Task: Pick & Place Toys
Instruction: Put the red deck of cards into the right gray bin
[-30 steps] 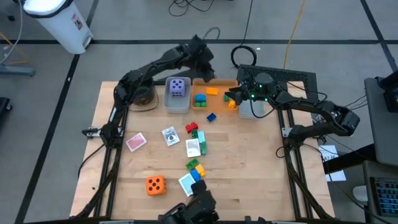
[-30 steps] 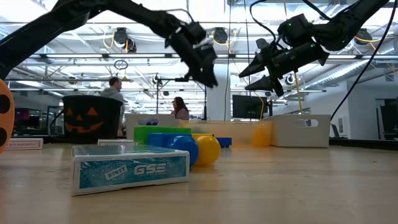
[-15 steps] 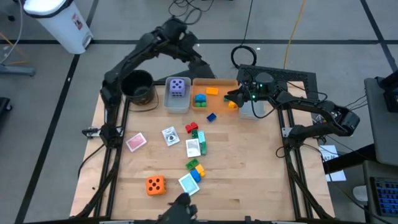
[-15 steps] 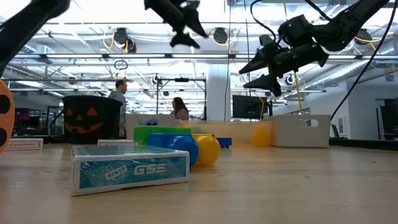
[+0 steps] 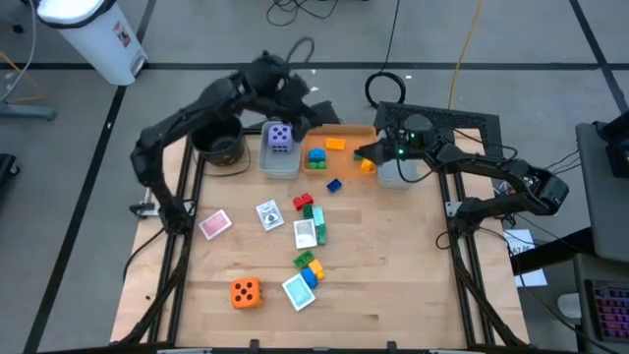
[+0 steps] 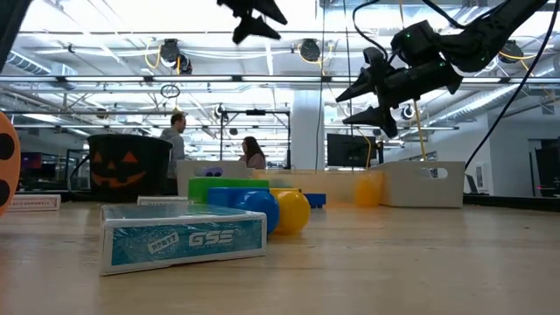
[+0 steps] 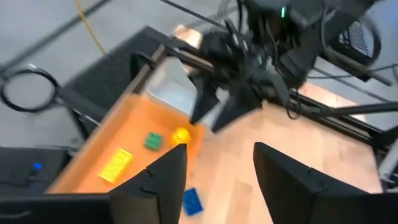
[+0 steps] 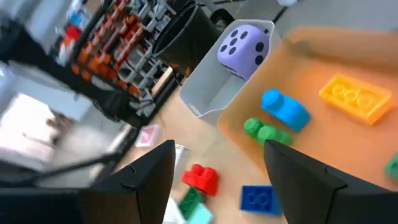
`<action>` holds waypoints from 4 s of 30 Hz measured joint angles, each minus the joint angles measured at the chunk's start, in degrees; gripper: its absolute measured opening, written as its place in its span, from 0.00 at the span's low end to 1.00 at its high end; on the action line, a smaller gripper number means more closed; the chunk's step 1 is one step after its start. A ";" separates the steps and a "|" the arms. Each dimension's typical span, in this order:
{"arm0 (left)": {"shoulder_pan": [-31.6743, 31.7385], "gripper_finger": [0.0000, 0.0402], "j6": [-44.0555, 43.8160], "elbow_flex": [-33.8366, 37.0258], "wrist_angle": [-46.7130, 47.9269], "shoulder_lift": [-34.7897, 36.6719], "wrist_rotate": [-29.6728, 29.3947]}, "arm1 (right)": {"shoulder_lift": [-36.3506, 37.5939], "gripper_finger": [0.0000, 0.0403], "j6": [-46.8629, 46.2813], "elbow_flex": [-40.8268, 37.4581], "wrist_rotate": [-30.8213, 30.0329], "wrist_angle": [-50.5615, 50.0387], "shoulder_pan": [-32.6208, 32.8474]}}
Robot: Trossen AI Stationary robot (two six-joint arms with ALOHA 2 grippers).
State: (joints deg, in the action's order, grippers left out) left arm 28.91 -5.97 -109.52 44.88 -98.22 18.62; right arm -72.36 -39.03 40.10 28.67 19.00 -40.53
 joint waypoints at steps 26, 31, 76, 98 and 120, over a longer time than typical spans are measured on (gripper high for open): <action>-14.67 0.37 -15.60 59.68 -24.56 41.03 0.58 | 0.00 0.58 -5.57 5.14 -36.74 5.97 34.77; -17.08 0.35 -15.58 59.69 -11.74 41.77 -0.88 | -1.23 0.58 -2.06 9.09 -38.05 2.54 35.90; -32.70 0.34 -42.54 59.69 39.49 41.57 -14.04 | -9.33 0.58 5.84 9.18 -17.46 0.87 34.69; -32.70 0.98 -33.06 59.69 38.45 41.55 -20.22 | -9.31 0.58 6.77 9.18 -16.68 0.83 32.85; -27.82 0.98 -28.09 62.47 35.18 35.82 -22.80 | -9.29 0.58 6.74 9.16 -19.40 0.81 32.87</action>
State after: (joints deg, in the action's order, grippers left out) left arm 1.09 -34.06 -47.05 80.06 -62.40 -4.19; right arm -81.65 -32.29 49.25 9.26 19.81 -7.66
